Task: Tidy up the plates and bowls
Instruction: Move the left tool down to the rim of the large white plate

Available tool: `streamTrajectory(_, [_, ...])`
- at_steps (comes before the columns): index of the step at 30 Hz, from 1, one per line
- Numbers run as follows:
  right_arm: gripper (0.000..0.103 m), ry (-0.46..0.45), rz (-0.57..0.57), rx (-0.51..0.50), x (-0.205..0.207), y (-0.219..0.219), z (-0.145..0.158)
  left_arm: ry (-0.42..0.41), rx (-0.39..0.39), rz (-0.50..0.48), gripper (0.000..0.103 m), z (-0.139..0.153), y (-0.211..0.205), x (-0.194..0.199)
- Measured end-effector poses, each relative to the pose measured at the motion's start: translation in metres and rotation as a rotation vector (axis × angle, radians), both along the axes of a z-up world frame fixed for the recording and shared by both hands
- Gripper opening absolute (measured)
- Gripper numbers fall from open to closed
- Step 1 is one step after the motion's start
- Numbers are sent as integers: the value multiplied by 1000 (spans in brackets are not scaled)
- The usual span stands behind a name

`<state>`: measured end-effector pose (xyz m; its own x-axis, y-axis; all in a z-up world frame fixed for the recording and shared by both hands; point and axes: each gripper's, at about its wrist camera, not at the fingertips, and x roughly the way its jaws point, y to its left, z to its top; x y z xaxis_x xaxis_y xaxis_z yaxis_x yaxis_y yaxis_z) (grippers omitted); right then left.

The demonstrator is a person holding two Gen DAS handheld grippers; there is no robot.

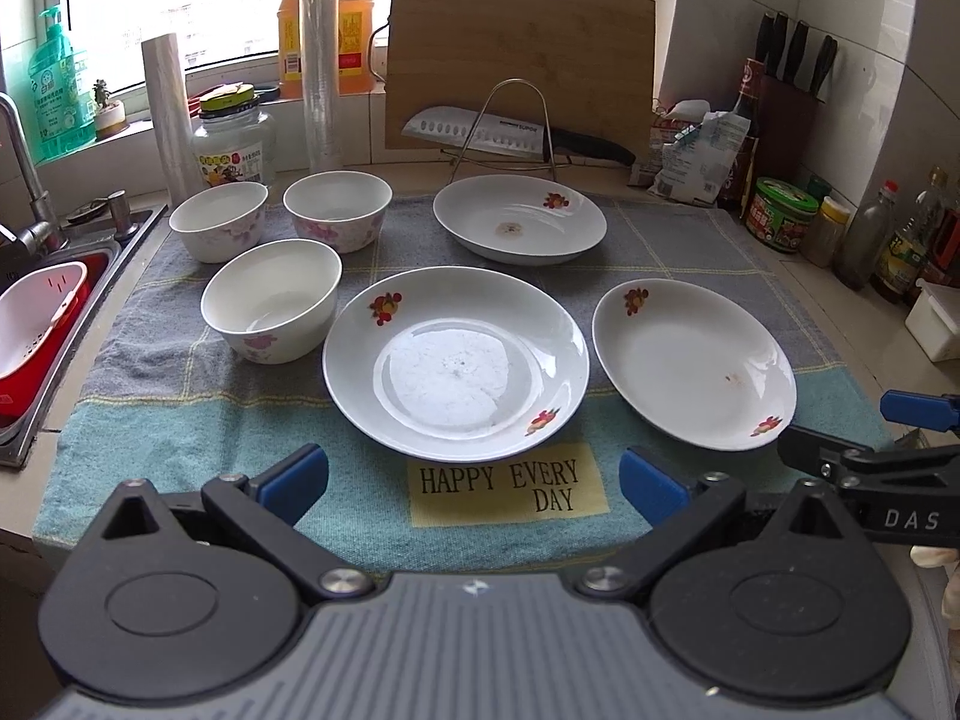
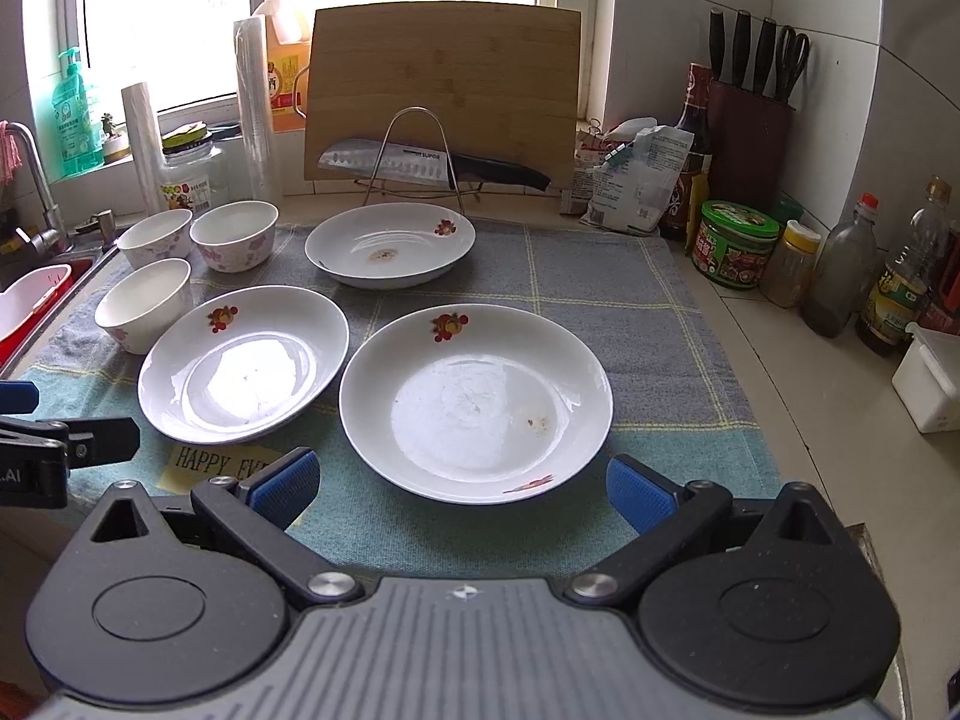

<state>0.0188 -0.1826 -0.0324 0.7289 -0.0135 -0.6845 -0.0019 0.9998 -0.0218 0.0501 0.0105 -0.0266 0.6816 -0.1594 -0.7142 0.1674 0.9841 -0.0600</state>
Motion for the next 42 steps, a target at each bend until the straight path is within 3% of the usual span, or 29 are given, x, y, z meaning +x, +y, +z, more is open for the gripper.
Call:
streamTrajectory(8, [103,25,28,-20,14,-3,-40,20,-34,-46,102,-16,3,21])
streamTrajectory(19, [103,87,-2,11,41,-11,-84,34,-11,-150,102,-26,6,58])
streamTrajectory(29, [103,61,7,3,54,-12,-95,27,32,-281,102,-27,-5,87])
streamTrajectory(33, [103,48,48,3,57,-14,-96,23,64,-326,102,-27,-19,96])
streamTrajectory(42, [103,26,156,5,62,-22,-98,11,46,-401,102,-21,-55,119])
